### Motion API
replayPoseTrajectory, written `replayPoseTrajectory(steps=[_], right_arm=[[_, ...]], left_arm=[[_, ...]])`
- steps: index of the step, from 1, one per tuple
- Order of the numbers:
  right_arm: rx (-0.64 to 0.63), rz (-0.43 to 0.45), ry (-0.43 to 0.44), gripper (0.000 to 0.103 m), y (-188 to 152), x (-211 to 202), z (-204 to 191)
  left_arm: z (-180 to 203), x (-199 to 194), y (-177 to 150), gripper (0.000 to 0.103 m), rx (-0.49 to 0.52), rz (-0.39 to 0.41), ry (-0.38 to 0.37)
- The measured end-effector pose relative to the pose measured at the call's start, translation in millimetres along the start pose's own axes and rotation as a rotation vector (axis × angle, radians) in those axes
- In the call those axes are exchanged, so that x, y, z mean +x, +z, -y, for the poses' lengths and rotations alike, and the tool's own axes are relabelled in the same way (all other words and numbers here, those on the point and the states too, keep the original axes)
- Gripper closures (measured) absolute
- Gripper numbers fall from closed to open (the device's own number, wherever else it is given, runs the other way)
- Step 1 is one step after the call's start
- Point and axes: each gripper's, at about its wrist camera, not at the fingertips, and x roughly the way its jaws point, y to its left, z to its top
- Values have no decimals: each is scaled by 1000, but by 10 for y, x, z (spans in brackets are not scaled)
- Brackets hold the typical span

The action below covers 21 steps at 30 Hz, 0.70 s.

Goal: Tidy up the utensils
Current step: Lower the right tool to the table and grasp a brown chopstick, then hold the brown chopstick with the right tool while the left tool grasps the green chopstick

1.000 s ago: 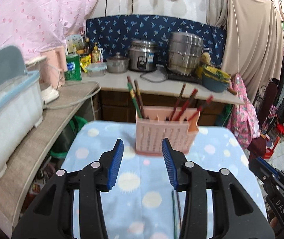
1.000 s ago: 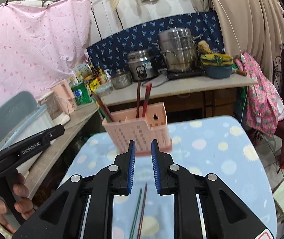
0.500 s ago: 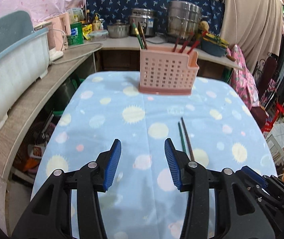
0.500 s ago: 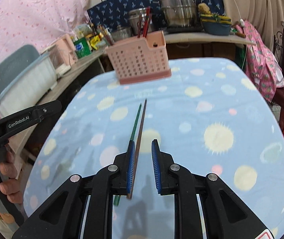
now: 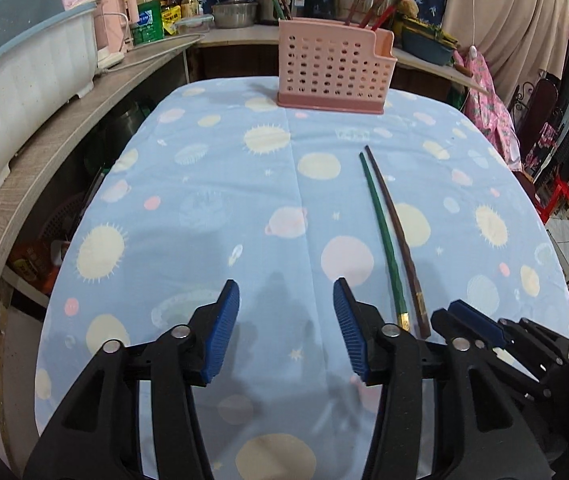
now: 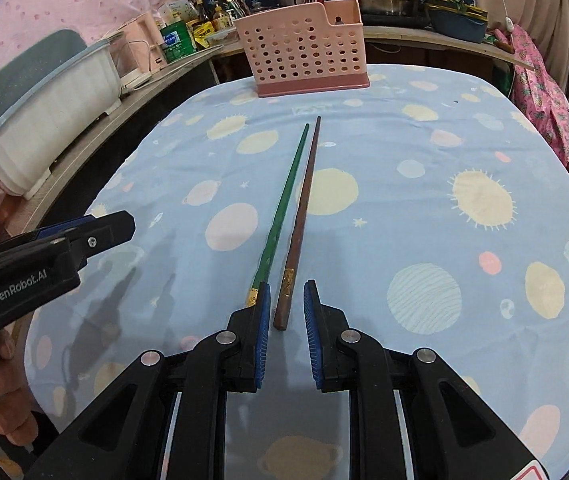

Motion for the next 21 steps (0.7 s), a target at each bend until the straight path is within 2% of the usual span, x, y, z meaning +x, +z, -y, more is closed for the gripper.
replayPoseTrajectory(steps=[9,13,20,21], right_arm=[[-13,-28,-23,85,-19,202,-39],[-17,-20,-42,95,-43,186,-18],[16,-2,-71,96,-132,73,155],[23,0,-78,96,-161,39,193]], left_arm=[[41,30,-114,50,21,-23,8],[72,52,-142,45,27,-29,8],[223,110,-210,43,60,-52,-14],[245,119,-220,40,65,-56,-17]])
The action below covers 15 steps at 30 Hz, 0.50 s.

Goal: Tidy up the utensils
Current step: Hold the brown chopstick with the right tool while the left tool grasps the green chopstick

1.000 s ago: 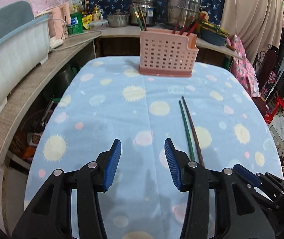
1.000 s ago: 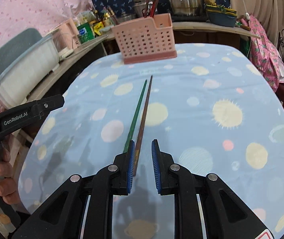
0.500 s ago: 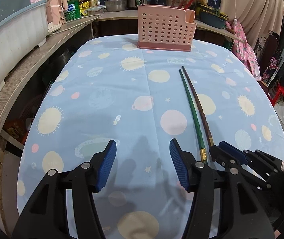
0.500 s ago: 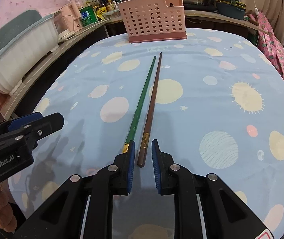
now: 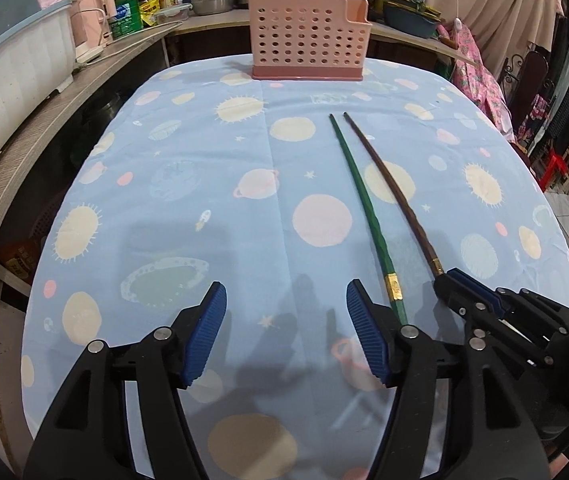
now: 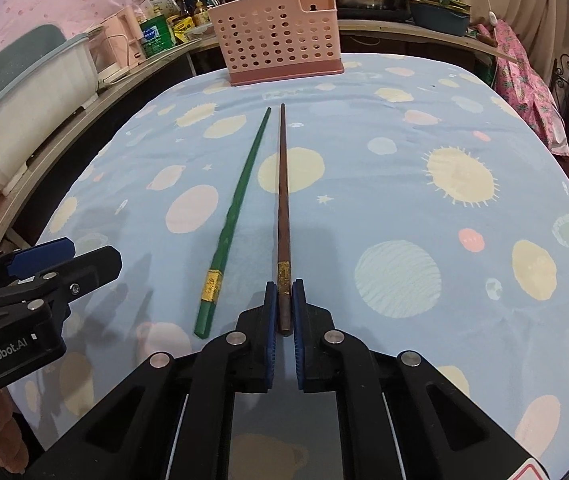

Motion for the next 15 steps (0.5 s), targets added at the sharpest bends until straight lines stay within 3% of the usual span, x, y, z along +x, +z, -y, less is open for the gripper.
replayPoseTrajectory(steps=[7,15], right_arm=[[60,2,-3,96,-166,-162,230],[71,4,8,96,-203,-187,241]], left_arm=[[247,96,-40,31,41,-25,-50],[396,310,-17,32,41,-60,-69]])
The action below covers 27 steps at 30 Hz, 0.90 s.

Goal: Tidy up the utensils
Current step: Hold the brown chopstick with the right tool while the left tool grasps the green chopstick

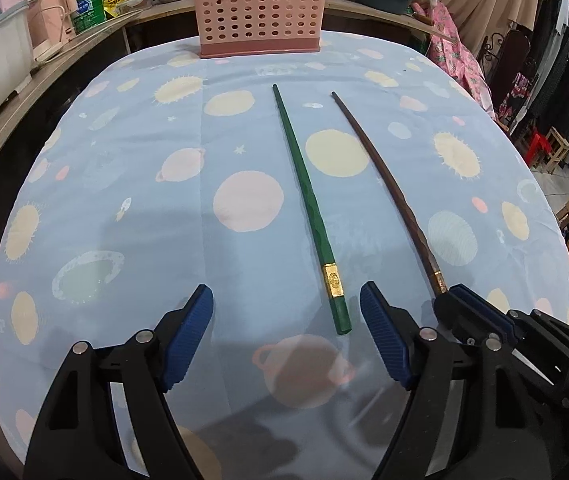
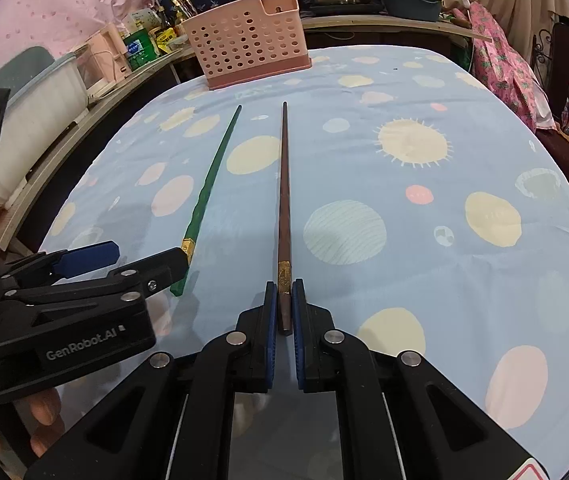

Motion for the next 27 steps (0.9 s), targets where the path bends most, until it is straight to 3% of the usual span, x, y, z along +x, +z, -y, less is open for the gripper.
replayPoseTrajectory(steps=[5,8,11,13,19,27], right_arm=[[-3,3,-1,96,-5,-6,2],[-3,6,-1,96,-9,-9,8],[-4,8,-3,96,-15,-9,2],[-3,8,-3,96,-16,-8,3],[-1,-2,7,96,-13,-26,-3],[2,28,24,96,72,-181,-26]], left_arm=[[2,61,10,45,2,2,17],[3,49,9,57,12,9,21],[-10,35,11,76,16,11,12],[-5,28,8,93,20,6,-4],[0,-18,0,96,20,-1,-23],[-39,-278,98,96,15,50,-7]])
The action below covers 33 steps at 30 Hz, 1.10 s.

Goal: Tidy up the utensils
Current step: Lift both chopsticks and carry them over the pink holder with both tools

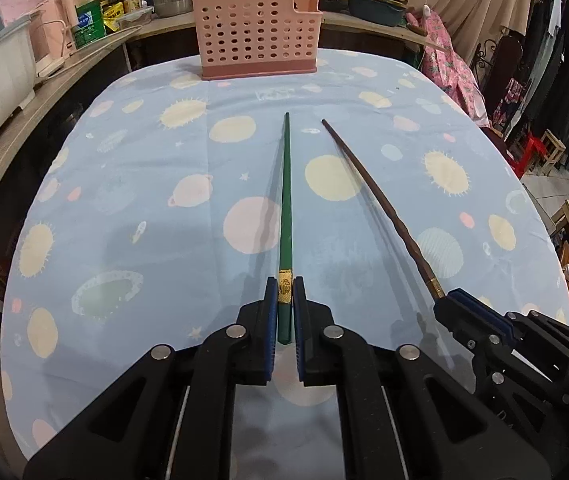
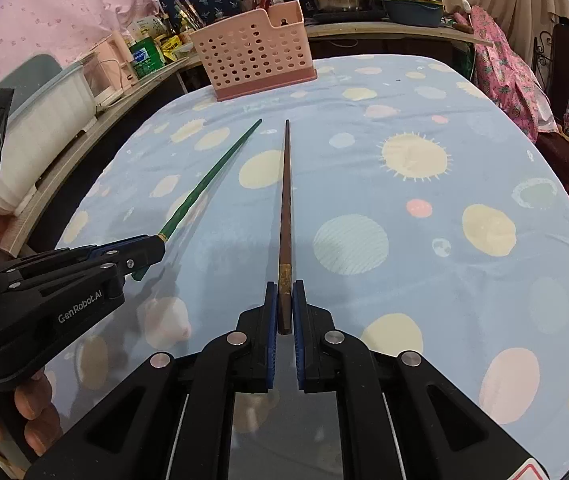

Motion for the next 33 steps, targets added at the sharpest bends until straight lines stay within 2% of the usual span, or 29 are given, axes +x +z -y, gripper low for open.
replayPoseTrajectory(steps=[11,22,33], right_arm=[[19,112,59,96,403,-384,-71],[29,253,108,96,986,-761,-109],[45,343,130,96,1498,-869,-126]], left_arm=[[-149,-535,322,96,-53,123,-16],[-232,-1001,684,96,-59,252,-38],[-416,-1194,1186,96,-105,346,-40]])
